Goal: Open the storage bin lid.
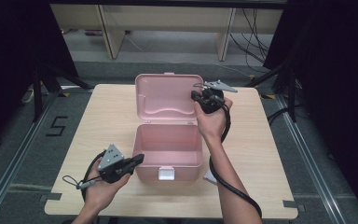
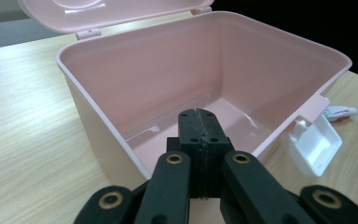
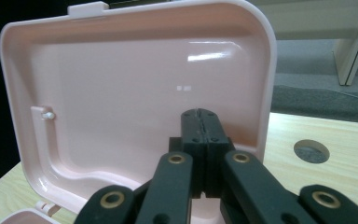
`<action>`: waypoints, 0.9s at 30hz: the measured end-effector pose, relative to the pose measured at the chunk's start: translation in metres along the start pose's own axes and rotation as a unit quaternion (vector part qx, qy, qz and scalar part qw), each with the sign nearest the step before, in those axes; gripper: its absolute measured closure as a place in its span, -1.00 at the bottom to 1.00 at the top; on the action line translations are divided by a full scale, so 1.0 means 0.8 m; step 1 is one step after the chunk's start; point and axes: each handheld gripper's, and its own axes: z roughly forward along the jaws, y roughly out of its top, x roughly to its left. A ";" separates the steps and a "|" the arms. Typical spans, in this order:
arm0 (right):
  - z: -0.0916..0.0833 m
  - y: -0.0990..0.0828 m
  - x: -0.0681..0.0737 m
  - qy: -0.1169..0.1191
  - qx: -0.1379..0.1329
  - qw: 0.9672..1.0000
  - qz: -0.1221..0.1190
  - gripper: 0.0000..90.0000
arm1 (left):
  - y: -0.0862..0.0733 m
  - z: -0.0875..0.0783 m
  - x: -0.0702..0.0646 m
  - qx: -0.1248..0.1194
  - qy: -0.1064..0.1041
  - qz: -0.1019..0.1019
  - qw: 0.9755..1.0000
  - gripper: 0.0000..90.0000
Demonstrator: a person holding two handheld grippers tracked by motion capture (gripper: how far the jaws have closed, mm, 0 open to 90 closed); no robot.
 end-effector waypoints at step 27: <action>-0.046 -0.017 -0.017 0.010 0.037 0.999 -0.024 0.91 | -0.001 0.002 0.001 -0.004 -0.002 -0.001 1.000 1.00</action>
